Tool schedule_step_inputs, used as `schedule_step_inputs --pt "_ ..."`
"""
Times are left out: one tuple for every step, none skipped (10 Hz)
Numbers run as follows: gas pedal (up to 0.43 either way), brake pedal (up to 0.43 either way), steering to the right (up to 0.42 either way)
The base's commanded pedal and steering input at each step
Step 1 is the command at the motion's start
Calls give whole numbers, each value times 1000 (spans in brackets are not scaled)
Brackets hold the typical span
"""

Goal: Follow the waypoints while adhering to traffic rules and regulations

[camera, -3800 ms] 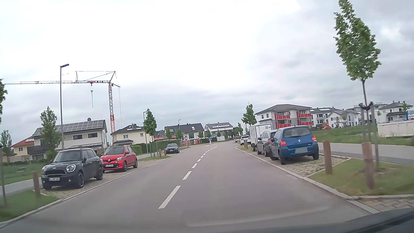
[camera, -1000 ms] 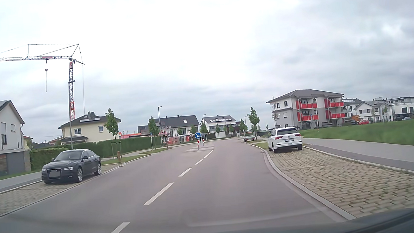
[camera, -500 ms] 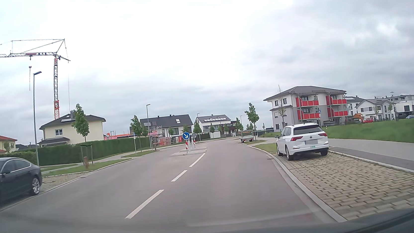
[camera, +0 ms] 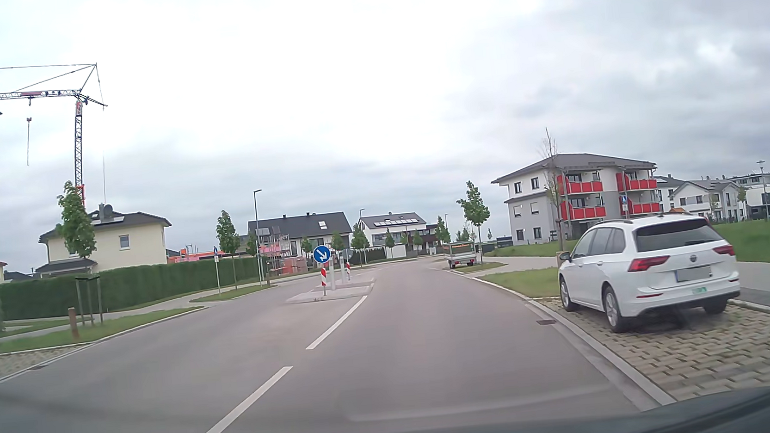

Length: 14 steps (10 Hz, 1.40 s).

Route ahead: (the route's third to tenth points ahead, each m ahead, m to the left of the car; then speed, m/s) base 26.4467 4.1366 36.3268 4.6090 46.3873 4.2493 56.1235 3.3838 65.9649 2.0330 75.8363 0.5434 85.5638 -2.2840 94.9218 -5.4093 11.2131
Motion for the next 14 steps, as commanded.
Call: schedule_step_inputs --pt "130 0 -6" --pt "130 0 -6" --pt "138 0 -7" --pt "138 0 -8" --pt "138 0 -7" --pt "138 0 -7" --pt "138 0 -7" --pt "138 0 -7" --pt "138 0 -7" --pt "138 0 -8" --pt "138 0 -10" --pt "138 0 -11" --pt "138 0 -11" --pt "138 0 -11"
